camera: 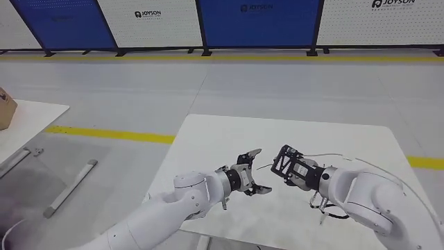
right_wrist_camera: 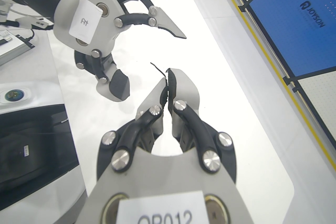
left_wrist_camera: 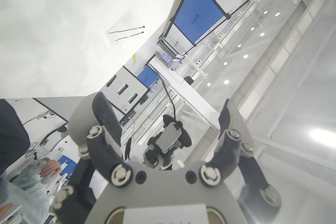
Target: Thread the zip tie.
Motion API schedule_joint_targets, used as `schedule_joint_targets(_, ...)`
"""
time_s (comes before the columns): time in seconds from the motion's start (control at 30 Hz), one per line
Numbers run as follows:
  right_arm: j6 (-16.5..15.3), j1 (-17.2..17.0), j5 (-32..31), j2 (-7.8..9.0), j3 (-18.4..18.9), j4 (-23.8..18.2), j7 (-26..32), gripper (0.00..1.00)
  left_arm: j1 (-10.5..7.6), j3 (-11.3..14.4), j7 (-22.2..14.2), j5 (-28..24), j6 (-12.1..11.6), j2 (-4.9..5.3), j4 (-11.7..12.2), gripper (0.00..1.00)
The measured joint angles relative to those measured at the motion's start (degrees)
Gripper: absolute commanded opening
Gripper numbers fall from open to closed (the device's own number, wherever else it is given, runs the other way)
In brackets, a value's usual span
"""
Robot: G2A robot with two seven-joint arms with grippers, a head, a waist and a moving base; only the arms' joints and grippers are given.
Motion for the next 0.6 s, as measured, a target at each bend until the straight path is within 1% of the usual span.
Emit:
schedule_joint_targets(0.03,0.0,0.0,0.0,0.0,0.0,0.0,0.0,0.0,-0.01,-0.2,0.0,-0.3,0.0,-0.04,0.0,0.38)
schedule_joint_targets(0.07,0.0,0.0,0.0,0.0,0.0,0.0,0.0,0.0,-0.07,-0.4,0.1,-0.8,0.0,-0.1,0.0,0.36)
schedule_joint_targets(0.17,0.0,0.0,0.0,0.0,0.0,0.0,0.0,0.0,-0.38,-0.6,0.7,-1.4,0.0,-0.32,0.3,0.35)
schedule_joint_targets(0.23,0.0,0.0,0.0,0.0,0.0,0.0,0.0,0.0,-0.71,-0.4,1.0,-1.4,0.0,-0.54,0.7,0.32)
schedule_joint_targets(0.33,0.0,0.0,0.0,0.0,0.0,0.0,0.0,0.0,-1.0,-0.3,0.9,-1.4,0.0,-1.16,1.6,0.33)
schedule_joint_targets(0.47,0.0,0.0,0.0,0.0,0.0,0.0,0.0,0.0,-1.15,-0.3,0.7,-1.4,0.0,-1.98,2.6,0.31)
schedule_joint_targets(0.57,0.0,0.0,0.0,0.0,0.0,0.0,0.0,0.0,-1.23,-0.3,0.8,-1.4,0.0,-2.24,2.7,0.29)
schedule_joint_targets(0.6,0.0,0.0,0.0,0.0,0.0,0.0,0.0,0.0,-1.21,-0.3,0.8,-1.4,0.0,-2.28,2.7,0.27)
